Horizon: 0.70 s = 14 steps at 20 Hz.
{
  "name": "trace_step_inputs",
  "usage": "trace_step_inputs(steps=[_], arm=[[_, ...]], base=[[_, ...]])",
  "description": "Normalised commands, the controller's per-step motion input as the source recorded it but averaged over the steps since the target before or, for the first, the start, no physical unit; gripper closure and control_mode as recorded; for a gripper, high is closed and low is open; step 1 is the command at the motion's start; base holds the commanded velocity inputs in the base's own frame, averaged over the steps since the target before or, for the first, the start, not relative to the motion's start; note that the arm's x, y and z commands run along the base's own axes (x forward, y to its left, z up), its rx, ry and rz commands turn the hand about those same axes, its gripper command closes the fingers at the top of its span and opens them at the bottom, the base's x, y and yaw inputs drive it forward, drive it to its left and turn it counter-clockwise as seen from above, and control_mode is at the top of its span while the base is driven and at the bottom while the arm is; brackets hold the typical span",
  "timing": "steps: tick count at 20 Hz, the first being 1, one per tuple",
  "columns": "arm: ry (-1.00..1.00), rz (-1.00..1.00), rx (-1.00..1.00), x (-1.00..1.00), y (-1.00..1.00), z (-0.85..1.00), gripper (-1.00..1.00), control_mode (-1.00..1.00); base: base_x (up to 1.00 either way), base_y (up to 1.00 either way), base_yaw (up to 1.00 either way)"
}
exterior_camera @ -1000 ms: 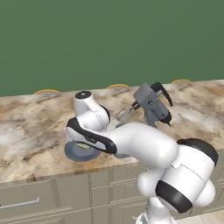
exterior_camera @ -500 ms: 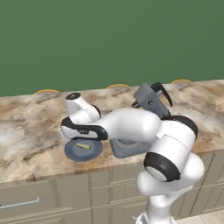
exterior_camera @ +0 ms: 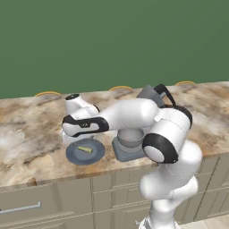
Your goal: Add butter and sugar cubes to the stand mixer bowl and then turn on the stand mixer to begin making frosting.
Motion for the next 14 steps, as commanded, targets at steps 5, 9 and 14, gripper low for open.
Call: trace_step_inputs(steps=[5,9,14], arm=[[0.04,0.04,-0.04,0.07,0.00,-0.37,-1.00,-1.00],[0.00,0.06,0.00,0.27,0.00,-0.17,-1.00,-1.00],[0.01,0.05,0.00,0.18,0.00,-0.19,-1.00,-1.00]], base=[[0.00,0.00,0.00],[0.00,0.00,0.00],[0.00,0.00,0.00]])
